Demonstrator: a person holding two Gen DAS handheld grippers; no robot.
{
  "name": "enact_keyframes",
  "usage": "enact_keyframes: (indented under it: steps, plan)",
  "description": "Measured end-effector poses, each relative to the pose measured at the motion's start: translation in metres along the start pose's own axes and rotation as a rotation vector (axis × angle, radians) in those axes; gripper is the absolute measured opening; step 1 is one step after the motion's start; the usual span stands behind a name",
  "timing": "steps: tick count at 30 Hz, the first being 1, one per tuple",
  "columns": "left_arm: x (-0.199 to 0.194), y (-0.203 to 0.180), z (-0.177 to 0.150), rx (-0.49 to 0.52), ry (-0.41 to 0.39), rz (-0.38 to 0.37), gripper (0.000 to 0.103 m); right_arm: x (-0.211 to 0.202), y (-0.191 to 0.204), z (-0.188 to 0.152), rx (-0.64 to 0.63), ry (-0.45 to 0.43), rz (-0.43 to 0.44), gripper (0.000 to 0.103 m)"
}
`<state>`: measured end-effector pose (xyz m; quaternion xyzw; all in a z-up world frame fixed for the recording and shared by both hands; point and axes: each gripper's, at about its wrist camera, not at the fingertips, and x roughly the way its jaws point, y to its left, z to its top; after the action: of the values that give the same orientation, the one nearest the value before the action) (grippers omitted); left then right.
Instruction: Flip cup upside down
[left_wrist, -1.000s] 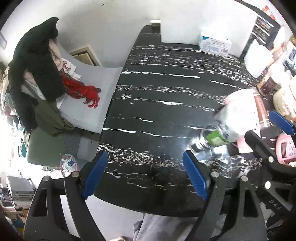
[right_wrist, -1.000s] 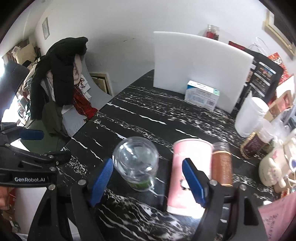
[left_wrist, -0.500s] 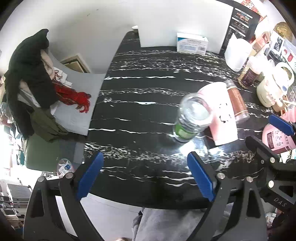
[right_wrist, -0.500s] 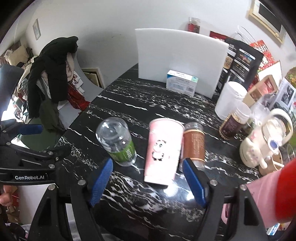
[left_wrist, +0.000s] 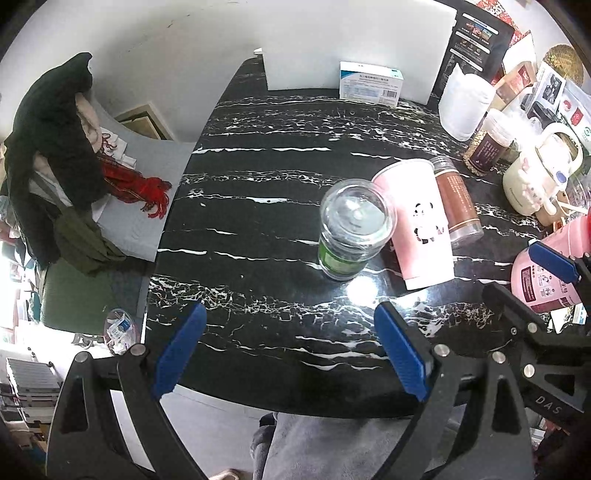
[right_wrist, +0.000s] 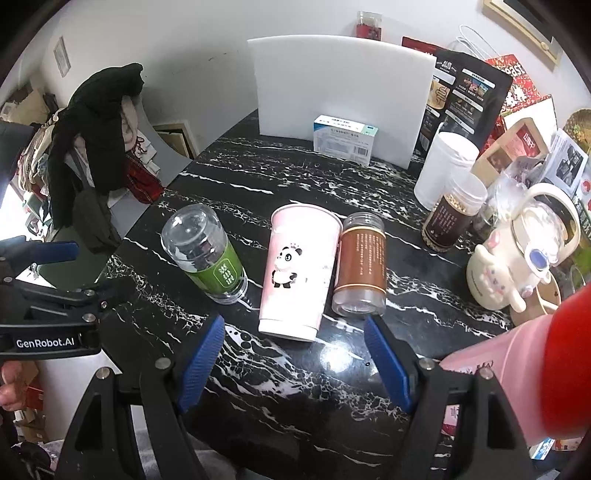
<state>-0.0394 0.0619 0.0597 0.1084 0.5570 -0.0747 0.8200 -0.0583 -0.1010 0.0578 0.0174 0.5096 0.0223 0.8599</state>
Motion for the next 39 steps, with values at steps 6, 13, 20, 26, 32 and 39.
enact_keyframes:
  steps: [6,13,20,26,32,39]
  plan:
    - [0.000,-0.006,0.002,0.003,0.002,0.003,0.092,0.001,-0.005,-0.001,0.004,0.007,0.006,0.078]
    - [0.000,-0.006,0.004,0.004,0.002,0.004,0.092,0.003,-0.008,-0.001,0.008,0.010,0.011,0.078]
    - [0.000,-0.005,0.008,0.001,0.000,0.007,0.092,0.003,-0.009,-0.001,0.009,0.012,0.012,0.078]
    - [0.001,-0.005,0.009,0.004,0.003,0.011,0.092,0.004,-0.010,-0.002,0.013,0.013,0.012,0.078]
    - [0.001,-0.003,0.010,0.002,0.002,0.008,0.092,0.004,-0.011,-0.002,0.016,0.016,0.012,0.078]
    - [0.000,-0.004,0.010,0.009,-0.002,0.000,0.092,0.004,-0.011,-0.002,0.014,0.013,0.011,0.078]
